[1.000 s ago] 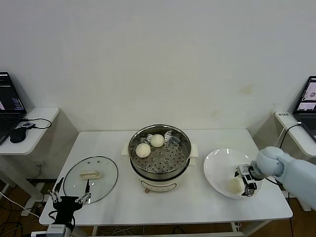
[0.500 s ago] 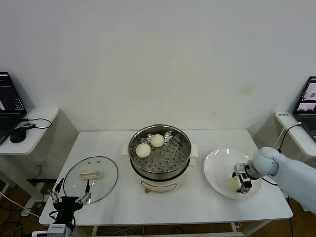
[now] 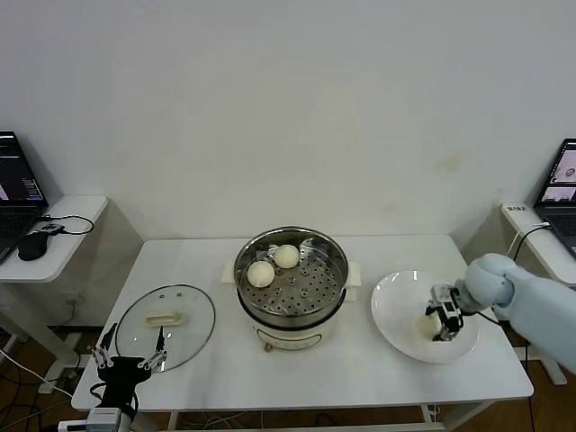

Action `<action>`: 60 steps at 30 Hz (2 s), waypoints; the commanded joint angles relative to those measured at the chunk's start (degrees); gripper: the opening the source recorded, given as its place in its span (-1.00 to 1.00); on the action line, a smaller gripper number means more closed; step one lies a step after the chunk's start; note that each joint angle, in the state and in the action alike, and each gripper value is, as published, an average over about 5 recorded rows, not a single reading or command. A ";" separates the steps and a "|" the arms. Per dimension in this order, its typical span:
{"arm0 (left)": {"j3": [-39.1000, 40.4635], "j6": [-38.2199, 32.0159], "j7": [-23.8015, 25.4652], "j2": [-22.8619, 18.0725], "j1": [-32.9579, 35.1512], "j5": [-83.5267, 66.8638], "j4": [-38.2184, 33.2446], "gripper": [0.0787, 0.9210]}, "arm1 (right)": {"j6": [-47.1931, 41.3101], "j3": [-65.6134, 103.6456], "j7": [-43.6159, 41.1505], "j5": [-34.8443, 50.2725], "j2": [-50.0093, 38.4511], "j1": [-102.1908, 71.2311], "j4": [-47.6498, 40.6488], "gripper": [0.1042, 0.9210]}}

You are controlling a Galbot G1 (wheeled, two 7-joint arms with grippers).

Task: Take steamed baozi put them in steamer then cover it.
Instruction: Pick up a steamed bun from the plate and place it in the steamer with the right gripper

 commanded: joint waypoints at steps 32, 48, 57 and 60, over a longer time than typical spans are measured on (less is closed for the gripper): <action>-2.75 -0.02 -0.19 -0.28 0.04 -1.78 -0.74 0.77 | 14.05 -28.14 5.27 13.59 34.33 32.46 -3.27 0.33; -2.53 -0.17 -0.33 -1.32 -0.07 -1.75 -0.83 0.77 | 25.04 -31.02 4.77 7.27 36.58 30.42 -2.41 0.35; -2.39 -0.23 -0.38 -1.38 -0.23 -1.80 -0.61 0.77 | 26.60 -31.65 2.99 6.89 36.15 30.83 -1.81 0.36; -2.31 -0.23 -0.38 -1.47 -0.34 -1.79 -0.52 0.77 | 26.67 -31.78 2.94 7.27 36.14 30.65 -1.76 0.36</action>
